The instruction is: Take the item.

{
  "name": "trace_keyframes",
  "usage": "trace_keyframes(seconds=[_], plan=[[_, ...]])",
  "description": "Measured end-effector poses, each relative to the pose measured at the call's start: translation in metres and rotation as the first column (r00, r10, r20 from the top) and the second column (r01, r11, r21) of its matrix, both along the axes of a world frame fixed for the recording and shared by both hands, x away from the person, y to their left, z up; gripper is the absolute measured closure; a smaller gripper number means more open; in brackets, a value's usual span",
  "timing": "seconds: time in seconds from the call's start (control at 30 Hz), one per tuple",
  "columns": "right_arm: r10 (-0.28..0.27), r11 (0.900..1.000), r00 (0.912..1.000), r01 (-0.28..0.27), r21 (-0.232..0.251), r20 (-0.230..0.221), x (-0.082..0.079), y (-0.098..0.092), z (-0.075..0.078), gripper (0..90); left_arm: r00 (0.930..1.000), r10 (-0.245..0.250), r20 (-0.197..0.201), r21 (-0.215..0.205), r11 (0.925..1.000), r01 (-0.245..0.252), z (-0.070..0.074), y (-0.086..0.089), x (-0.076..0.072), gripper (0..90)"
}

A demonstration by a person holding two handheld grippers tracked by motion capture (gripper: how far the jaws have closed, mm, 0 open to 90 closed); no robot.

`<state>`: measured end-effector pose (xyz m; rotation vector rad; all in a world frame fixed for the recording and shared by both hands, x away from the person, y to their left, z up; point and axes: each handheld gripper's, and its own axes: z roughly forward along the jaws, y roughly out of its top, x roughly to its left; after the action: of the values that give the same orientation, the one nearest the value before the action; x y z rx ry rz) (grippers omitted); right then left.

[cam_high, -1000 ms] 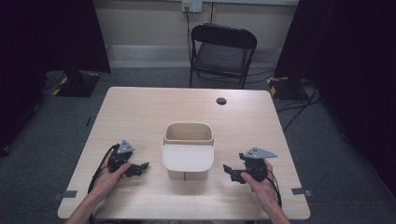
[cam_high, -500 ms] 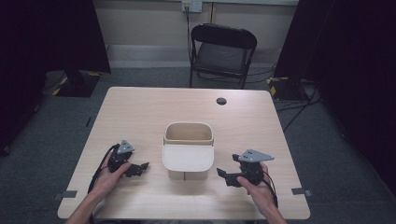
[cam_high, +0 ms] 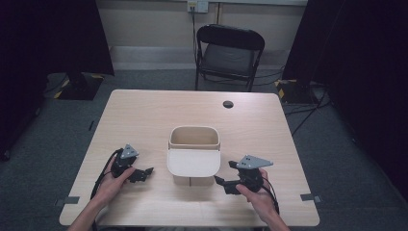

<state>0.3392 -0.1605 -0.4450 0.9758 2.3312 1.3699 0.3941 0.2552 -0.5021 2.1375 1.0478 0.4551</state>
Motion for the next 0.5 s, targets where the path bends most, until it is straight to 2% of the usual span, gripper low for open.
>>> trace_keyframes(seconds=[0.3,0.5], plan=[[0.038,0.999,0.9993,-0.038,0.004,0.004,0.0,0.014,0.002,23.0,1.0,-0.001,0.001,0.003,1.0,0.001,0.0,0.0,0.0,6.1],[0.043,0.999,0.999,-0.043,0.001,0.006,0.001,0.018,0.0,24.3,1.0,0.0,0.0,0.0,1.0,0.0,0.0,0.0,0.0,6.0]])
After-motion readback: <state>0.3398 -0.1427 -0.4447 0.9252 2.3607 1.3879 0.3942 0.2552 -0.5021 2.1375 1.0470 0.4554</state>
